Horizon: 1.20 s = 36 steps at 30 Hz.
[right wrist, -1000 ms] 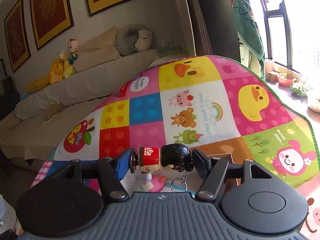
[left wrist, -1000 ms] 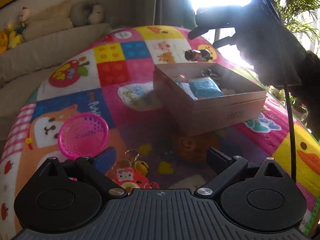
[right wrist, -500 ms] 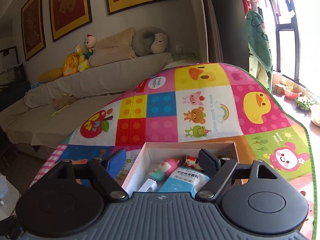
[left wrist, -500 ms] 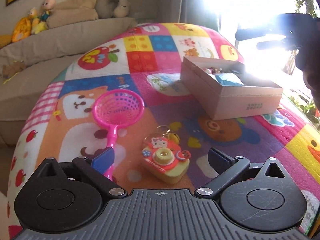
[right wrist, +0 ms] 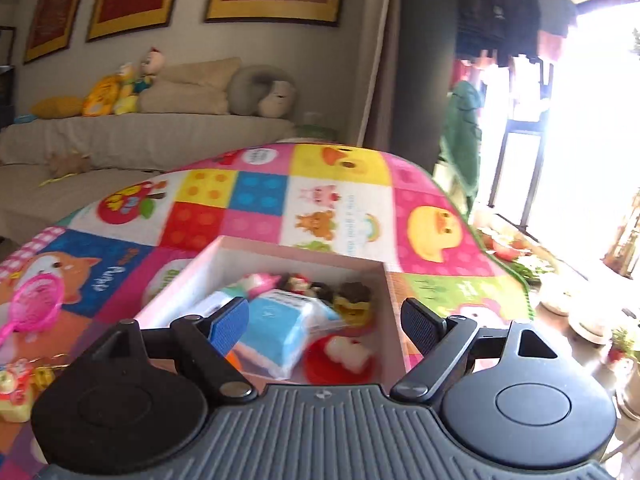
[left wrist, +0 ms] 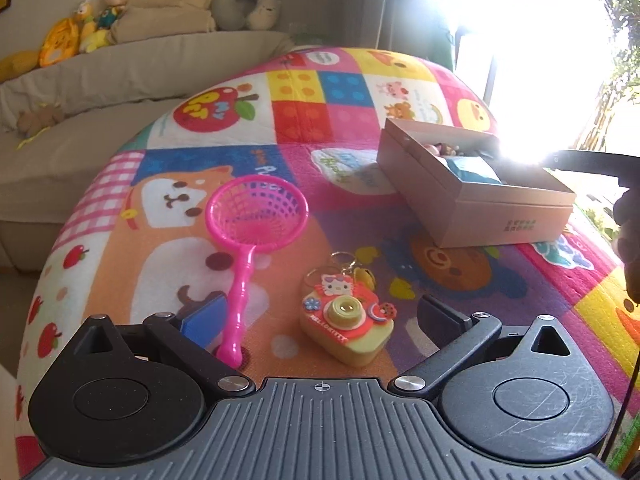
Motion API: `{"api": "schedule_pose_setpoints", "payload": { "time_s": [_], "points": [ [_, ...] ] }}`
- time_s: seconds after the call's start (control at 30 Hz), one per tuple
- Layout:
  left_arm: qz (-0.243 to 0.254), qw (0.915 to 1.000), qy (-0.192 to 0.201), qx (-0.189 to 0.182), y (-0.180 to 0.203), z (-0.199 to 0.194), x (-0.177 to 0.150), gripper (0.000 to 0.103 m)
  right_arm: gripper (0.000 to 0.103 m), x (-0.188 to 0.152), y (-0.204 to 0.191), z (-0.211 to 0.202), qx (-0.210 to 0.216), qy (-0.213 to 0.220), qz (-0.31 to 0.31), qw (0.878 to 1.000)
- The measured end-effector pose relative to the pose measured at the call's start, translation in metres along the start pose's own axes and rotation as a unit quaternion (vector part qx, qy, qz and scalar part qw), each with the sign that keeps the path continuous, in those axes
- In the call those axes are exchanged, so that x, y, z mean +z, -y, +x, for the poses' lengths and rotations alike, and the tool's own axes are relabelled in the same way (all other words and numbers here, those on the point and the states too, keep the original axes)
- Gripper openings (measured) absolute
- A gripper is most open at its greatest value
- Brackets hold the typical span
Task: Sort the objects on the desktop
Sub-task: 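Move both tools back toward the pink net and Hello Kitty toy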
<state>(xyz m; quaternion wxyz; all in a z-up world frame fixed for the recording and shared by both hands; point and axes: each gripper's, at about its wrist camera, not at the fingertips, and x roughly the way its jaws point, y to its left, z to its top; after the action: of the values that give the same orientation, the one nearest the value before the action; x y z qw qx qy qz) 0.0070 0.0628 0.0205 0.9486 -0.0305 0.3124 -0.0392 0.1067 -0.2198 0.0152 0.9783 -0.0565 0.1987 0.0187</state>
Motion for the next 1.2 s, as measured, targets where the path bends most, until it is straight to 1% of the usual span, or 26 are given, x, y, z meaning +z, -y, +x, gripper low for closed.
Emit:
{"api": "schedule_pose_setpoints", "payload": {
  "time_s": [0.03,0.07,0.1,0.13,0.17,0.27,0.33,0.43,0.67,0.7,0.77,0.8,0.9,0.93,1.0,1.07,1.17,1.2],
  "points": [
    [0.002,1.0,-0.001,-0.004,0.003,0.002,-0.001,0.103,0.079,-0.003,0.015,0.012,0.0,-0.027,0.034,0.999],
    [0.005,1.0,-0.002,-0.008,0.005,0.002,-0.001,0.103,0.072,-0.006,0.024,0.02,0.009,-0.05,0.056,0.997],
    [0.008,0.9999,-0.003,-0.013,0.008,0.003,-0.002,0.103,0.067,-0.01,0.031,0.028,0.019,-0.072,0.076,0.994],
    [0.011,0.9998,-0.004,-0.015,0.009,0.003,-0.003,0.103,0.067,-0.014,0.034,0.034,0.027,-0.086,0.089,0.992],
    [0.014,0.9997,-0.005,-0.017,0.01,0.004,-0.004,0.103,0.067,-0.017,0.034,0.038,0.033,-0.091,0.094,0.991],
    [0.017,0.9997,-0.009,-0.018,0.011,0.005,-0.006,0.103,0.069,-0.019,0.023,0.041,0.044,-0.084,0.086,0.992],
    [0.016,0.9997,-0.009,-0.019,0.011,0.005,-0.006,0.103,0.069,-0.018,0.013,0.043,0.04,-0.08,0.068,0.994],
    [0.017,0.9996,-0.011,-0.019,0.012,0.007,-0.006,0.103,0.069,-0.018,0.004,0.045,0.056,-0.078,0.059,0.994],
    [0.022,0.9988,-0.026,-0.035,0.018,0.016,-0.006,0.103,0.069,-0.019,0.003,0.033,0.102,-0.076,0.047,0.991],
    [0.023,0.9985,-0.029,-0.04,0.02,0.018,-0.005,0.103,0.069,-0.017,0.005,0.028,0.108,-0.072,0.049,0.99],
    [0.025,0.9981,-0.032,-0.047,0.025,0.021,-0.003,0.103,0.07,-0.013,0.009,0.015,0.107,-0.054,0.054,0.991],
    [0.027,0.9974,-0.034,-0.057,0.029,0.023,-0.001,0.103,0.076,-0.011,0.011,0.008,0.102,-0.043,0.053,0.992],
    [0.027,0.9929,-0.045,-0.107,0.043,0.024,0.002,0.103,0.086,-0.008,0.017,-0.013,0.101,-0.021,0.06,0.993],
    [0.028,0.9907,-0.048,-0.124,0.048,0.023,0.002,0.103,0.086,-0.009,0.019,-0.018,0.105,-0.021,0.062,0.992],
    [0.037,0.9887,-0.048,-0.137,0.058,0.022,0.002,0.103,0.087,-0.012,0.021,-0.026,0.108,-0.024,0.063,0.992],
    [0.048,0.989,-0.048,-0.131,0.066,0.021,0.002,0.103,0.088,-0.018,0.022,-0.032,0.105,-0.027,0.06,0.992],
    [0.055,0.9917,-0.047,-0.106,0.068,0.02,0.002,0.103,0.089,-0.03,0.022,-0.038,0.102,-0.036,0.049,0.993],
    [0.055,0.9927,-0.047,-0.097,0.066,0.02,0.003,0.103,0.091,-0.034,0.02,-0.039,0.103,-0.042,0.044,0.993]
  ]
}}
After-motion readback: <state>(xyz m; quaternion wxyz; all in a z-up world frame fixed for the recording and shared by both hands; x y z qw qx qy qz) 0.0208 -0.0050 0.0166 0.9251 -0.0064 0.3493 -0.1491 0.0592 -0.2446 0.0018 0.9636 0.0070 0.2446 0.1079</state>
